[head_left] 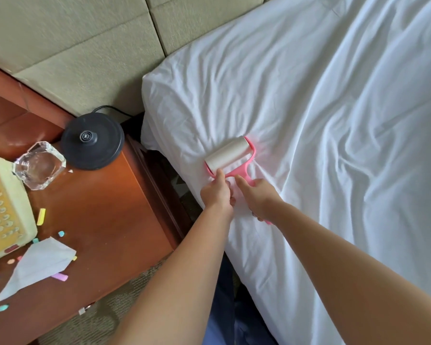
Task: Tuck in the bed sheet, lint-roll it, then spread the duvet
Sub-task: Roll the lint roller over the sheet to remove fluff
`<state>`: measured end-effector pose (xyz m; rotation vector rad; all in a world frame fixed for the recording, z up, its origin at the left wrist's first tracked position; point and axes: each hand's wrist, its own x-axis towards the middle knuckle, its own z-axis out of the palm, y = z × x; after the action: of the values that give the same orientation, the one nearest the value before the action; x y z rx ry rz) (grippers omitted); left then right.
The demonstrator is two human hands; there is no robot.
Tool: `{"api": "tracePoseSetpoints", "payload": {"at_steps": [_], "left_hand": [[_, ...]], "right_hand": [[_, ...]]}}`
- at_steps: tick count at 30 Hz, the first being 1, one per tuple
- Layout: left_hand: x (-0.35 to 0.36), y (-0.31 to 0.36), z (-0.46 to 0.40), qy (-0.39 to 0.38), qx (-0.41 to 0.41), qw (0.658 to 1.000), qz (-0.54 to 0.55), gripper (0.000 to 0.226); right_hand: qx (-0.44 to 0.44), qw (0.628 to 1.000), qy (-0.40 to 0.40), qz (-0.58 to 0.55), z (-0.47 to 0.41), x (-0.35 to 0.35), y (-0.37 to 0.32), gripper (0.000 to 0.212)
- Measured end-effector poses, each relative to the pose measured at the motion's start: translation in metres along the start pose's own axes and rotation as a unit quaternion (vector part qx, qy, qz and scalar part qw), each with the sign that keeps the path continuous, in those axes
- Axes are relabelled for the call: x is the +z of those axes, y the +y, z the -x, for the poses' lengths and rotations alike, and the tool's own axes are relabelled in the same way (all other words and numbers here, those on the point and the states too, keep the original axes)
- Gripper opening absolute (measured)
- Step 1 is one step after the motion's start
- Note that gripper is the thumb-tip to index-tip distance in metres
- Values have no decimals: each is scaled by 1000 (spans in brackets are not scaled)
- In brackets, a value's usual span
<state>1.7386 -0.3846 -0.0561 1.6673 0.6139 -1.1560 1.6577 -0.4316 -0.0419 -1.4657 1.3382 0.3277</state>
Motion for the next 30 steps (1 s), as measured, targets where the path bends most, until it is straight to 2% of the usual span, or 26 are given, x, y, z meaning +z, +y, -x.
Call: {"api": "tracePoseSetpoints", "payload": {"at_steps": [5, 16, 23, 30], "left_hand": [[8, 44, -20, 36, 21, 999, 25, 32], [18, 146, -80, 65, 49, 997, 0, 34], [17, 184, -113, 65, 85, 994, -20, 43], [18, 219, -126, 73, 73, 994, -29, 39]], "right_hand": [[-21, 1000, 6, 19, -35, 2, -37, 50], [-40, 999, 18, 26, -110, 8, -133, 46], [-70, 996, 19, 51, -141, 7, -171, 50], [-80, 995, 27, 50, -168, 13, -198, 50]]}}
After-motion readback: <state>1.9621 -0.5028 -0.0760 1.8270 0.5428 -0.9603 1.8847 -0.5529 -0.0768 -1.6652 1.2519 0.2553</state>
